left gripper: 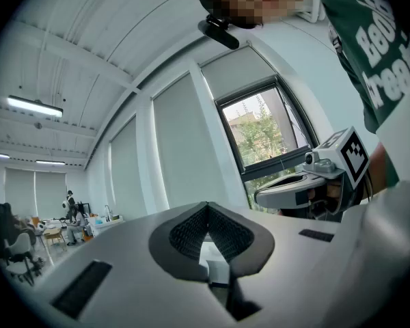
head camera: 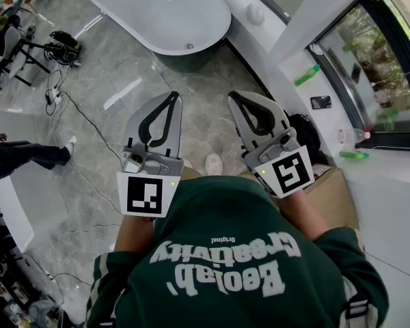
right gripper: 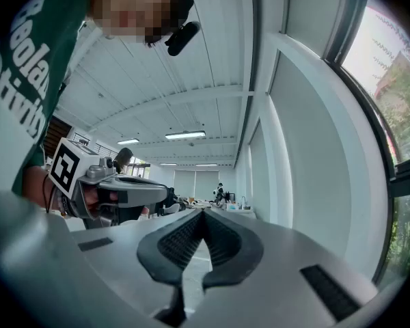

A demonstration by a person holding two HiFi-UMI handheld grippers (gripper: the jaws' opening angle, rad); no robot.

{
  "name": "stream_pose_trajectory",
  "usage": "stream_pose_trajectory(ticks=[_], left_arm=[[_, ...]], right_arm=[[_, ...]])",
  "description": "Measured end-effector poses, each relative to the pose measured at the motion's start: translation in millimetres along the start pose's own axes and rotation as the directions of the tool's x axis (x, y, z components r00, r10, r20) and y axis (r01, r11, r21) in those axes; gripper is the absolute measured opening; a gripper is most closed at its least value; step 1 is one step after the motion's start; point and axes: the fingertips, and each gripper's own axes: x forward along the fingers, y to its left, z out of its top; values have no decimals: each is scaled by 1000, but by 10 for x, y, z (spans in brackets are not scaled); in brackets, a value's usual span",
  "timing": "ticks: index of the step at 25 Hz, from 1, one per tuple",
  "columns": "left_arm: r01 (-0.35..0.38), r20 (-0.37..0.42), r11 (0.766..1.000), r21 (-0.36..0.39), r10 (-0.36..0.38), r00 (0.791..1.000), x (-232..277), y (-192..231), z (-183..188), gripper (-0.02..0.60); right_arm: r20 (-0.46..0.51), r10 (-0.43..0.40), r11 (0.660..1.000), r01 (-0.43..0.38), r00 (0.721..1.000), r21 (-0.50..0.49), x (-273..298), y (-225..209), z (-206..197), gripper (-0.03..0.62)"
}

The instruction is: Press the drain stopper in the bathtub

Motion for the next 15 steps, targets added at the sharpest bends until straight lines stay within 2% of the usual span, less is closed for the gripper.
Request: stream_pose_trajectory(ticks=[15], left_arm=[[-13,0,1000,-11,13,1000,-8,28,-12,8]], right_arm=[[17,9,1000,-9,1000,2,10,-2,-9,11]])
